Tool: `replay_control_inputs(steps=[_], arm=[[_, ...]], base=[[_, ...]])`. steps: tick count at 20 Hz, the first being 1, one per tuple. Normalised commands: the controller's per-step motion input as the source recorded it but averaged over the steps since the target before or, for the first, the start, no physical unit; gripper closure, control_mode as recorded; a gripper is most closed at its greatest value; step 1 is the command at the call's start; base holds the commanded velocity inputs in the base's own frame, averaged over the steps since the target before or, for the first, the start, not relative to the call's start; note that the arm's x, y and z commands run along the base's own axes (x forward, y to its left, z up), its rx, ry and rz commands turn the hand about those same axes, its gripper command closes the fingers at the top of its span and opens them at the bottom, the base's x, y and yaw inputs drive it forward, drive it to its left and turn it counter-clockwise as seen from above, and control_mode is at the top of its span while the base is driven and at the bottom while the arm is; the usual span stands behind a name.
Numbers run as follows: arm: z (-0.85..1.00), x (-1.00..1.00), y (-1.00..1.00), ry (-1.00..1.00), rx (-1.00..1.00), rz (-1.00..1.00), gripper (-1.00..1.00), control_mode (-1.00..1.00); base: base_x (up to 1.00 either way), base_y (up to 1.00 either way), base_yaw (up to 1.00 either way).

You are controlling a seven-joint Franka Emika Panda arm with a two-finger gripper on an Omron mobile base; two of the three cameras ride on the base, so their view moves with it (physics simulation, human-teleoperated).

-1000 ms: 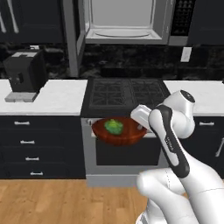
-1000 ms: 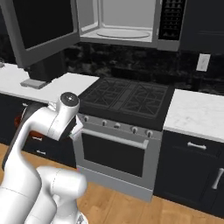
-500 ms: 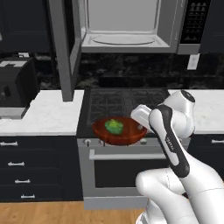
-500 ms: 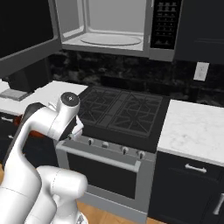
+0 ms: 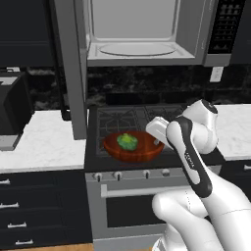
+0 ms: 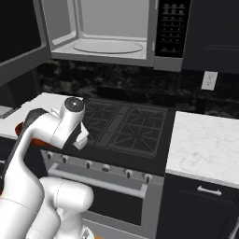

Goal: Pick the broccoli from the sink and place it in the bowl. Then pick the bowl and place it in the microwave. Then close the microwave door and press the start button.

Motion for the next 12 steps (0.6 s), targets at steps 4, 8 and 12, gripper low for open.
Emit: replay_control_inputs(steps=[4,8,12], arm=[[0.00,0.00,0.00,0.00,0.00,0.00,1.00,1.00],[0.00,0.00,0.00,0.00,0.00,0.00,1.00,1.00],[0.00,0.00,0.00,0.00,0.00,0.00,1.00,1.00]], base=[[0.49,0.30,-0.17],[0.54,0.27,-0.02],[0.47,0.16,0.00]])
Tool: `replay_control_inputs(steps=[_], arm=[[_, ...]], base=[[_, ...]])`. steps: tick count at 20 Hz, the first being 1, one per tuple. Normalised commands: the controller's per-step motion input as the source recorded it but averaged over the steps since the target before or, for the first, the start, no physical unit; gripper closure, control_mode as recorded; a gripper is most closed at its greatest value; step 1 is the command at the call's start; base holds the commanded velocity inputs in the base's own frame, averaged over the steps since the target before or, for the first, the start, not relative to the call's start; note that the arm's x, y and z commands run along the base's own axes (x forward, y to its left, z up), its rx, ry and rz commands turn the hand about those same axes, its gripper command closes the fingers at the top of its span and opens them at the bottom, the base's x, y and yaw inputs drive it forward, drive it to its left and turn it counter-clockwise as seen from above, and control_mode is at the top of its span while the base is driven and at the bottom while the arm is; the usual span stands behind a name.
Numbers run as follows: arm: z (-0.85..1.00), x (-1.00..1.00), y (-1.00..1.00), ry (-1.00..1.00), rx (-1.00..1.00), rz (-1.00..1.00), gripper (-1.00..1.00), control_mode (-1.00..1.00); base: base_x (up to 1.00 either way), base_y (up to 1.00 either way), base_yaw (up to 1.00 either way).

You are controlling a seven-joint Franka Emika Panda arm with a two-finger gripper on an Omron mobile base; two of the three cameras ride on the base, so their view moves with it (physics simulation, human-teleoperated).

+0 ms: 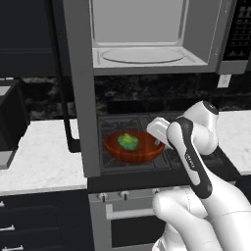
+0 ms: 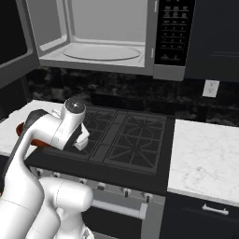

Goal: Pick the broccoli from the sink and place it in the bowl. Then pick the bowl and place it in the microwave. Then close the microwave door and press the start button.

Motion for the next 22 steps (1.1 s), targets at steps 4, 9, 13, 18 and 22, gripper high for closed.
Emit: replay_control_inputs(steps=[4,9,13,18,22], arm=[[0.00,0.00,0.00,0.00,0.00,0.00,1.00,1.00],[0.00,0.00,0.00,0.00,0.00,0.00,1.00,1.00],[0.00,0.00,0.00,0.00,0.00,0.00,1.00,1.00],[0.00,0.00,0.00,0.00,0.00,0.00,1.00,1.00],[0.00,0.00,0.00,0.00,0.00,0.00,1.00,-1.00]], base=[[0.40,0.07,0.00],[0.31,0.07,0.00],[0.29,0.08,0.00],[0.26,0.13,0.00],[0.00,0.00,0.00]])
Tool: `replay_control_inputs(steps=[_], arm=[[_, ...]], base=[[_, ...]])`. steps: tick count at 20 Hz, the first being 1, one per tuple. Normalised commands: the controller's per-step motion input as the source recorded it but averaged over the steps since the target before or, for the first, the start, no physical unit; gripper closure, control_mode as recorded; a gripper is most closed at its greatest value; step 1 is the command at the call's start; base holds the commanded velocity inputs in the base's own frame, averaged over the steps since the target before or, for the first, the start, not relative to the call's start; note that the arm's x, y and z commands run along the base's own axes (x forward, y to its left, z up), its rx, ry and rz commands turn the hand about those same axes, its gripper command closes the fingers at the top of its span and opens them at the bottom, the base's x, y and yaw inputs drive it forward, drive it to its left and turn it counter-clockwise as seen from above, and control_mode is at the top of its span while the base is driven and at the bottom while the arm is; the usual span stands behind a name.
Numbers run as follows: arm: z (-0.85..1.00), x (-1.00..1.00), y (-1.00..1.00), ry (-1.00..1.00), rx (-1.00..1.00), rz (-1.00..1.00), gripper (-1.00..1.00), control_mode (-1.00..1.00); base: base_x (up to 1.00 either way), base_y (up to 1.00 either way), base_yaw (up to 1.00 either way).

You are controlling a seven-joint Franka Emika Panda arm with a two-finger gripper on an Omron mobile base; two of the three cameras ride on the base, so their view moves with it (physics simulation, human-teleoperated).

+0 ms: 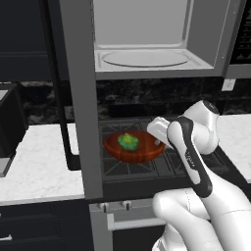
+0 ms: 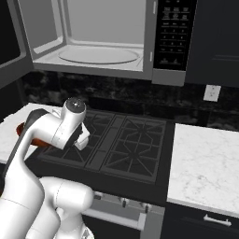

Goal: Pick the broccoli from the sink and place it in the bowl. Then pick the bowl and place it in the microwave. Then close the microwave door and press the start button.

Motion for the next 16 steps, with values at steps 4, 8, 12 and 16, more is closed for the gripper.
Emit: replay_control_inputs(steps=[4,8,12,16], arm=[[0.00,0.00,0.00,0.00,0.00,0.00,1.00,-1.00],[0.00,0.00,0.00,-0.03,0.00,0.00,1.00,-1.00],[0.00,0.07,0.04,-0.06,-0.03,0.00,1.00,-1.00],[0.10,-0.19,0.04,-0.25,-0.11,0.02,1.00,-1.00]], base=[[0.00,0.00,0.00],[0.00,0.00,0.00],[0.00,0.00,0.00],[0.00,0.00,0.00]])
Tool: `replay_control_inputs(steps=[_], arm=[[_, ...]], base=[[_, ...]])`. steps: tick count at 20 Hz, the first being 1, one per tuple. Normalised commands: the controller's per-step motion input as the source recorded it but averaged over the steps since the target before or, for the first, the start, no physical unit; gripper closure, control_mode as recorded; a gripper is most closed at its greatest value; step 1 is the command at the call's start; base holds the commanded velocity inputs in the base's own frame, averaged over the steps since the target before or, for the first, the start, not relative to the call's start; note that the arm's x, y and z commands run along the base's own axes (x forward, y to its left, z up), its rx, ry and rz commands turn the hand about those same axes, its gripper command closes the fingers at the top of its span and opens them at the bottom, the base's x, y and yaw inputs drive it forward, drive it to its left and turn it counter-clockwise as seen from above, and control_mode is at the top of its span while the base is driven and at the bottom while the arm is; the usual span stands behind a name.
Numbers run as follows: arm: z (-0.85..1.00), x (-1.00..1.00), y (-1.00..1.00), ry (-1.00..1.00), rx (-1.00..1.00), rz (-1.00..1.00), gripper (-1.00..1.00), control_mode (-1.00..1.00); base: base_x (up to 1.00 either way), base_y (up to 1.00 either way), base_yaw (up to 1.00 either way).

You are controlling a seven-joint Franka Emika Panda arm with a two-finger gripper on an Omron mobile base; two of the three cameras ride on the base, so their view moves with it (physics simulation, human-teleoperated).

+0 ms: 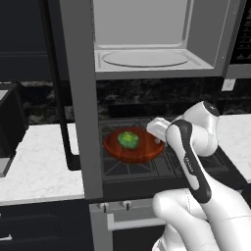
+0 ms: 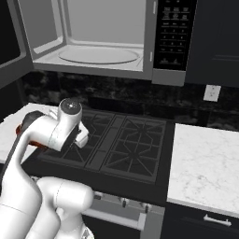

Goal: Pick the broccoli from the sink and place it in the bowl. Then pick the bowl and place it in the microwave. Then close the microwave door and press the start button.

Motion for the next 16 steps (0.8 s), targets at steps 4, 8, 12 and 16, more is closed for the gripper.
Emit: replay_control_inputs(steps=[4,8,12,16], arm=[[0.27,-0.49,0.00,-0.64,-0.29,0.16,1.00,-1.00],[0.04,-0.14,0.00,-0.17,-0.08,0.03,1.00,-1.00],[0.00,-0.05,-0.10,0.01,0.04,0.00,1.00,-1.00],[0.26,-0.23,-0.79,-0.01,0.32,-0.04,1.00,-1.00]], base=[[0.00,0.00,0.00],[0.00,0.00,0.00],[0.00,0.00,0.00],[0.00,0.00,0.00]])
